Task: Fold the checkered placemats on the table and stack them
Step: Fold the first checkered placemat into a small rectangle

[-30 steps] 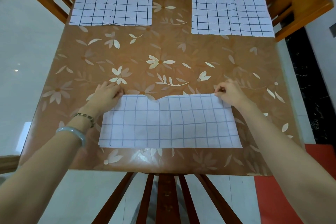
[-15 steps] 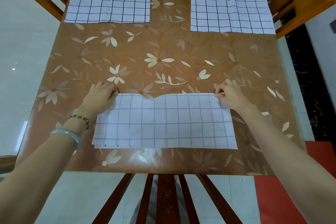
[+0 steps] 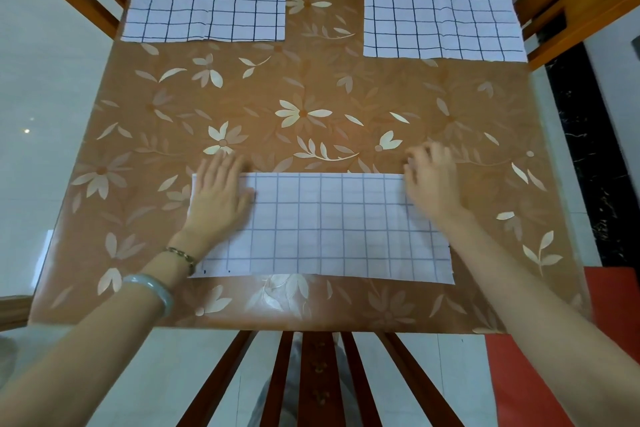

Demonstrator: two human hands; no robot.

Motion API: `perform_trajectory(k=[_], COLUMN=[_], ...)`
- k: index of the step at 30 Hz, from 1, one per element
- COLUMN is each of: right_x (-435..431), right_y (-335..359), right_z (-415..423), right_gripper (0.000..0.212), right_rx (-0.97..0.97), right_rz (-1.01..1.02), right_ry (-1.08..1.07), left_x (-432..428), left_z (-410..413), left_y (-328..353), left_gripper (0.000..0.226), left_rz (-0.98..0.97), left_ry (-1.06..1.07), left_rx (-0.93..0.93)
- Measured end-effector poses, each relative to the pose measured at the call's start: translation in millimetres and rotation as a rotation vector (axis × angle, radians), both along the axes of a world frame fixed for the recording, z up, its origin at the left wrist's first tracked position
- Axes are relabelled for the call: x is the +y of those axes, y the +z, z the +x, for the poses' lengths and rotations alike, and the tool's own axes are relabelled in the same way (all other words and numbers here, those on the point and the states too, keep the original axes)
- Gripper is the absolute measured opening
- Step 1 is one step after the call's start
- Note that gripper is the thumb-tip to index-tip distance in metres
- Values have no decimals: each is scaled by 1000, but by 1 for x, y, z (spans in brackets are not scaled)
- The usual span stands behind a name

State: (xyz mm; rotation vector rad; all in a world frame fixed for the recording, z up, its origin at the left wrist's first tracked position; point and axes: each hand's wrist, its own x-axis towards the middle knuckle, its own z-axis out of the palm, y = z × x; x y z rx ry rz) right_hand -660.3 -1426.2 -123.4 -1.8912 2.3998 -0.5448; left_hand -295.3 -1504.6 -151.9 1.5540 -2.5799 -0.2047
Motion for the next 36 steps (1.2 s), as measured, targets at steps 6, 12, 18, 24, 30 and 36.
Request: perform_trajectory(k=[6, 12, 18, 24, 30, 36], right_x=[15, 21, 45, 55, 24, 30], right_y=[-27, -49, -49, -36, -39, -54], right_z=[144, 135, 44, 11, 129, 113], right_gripper=[53, 63, 72, 72, 62, 63], right_rx=[24, 92, 104, 154, 101, 136], right_rz=[251, 431, 444, 425, 360, 411], right_ry=[285, 261, 73, -84, 237, 248], left_x=[55, 54, 33, 28, 66, 61], left_z=[-68, -56, 2, 18, -69, -43], left_y=[-17, -31, -29, -17, -15, -26], left_gripper=[61, 65, 71, 73, 67, 69], left_rz=[85, 118, 114, 102, 129, 130], left_ry=[-110, -32, 132, 219, -56, -36], left_rx=[-48, -122, -161, -167, -100, -157])
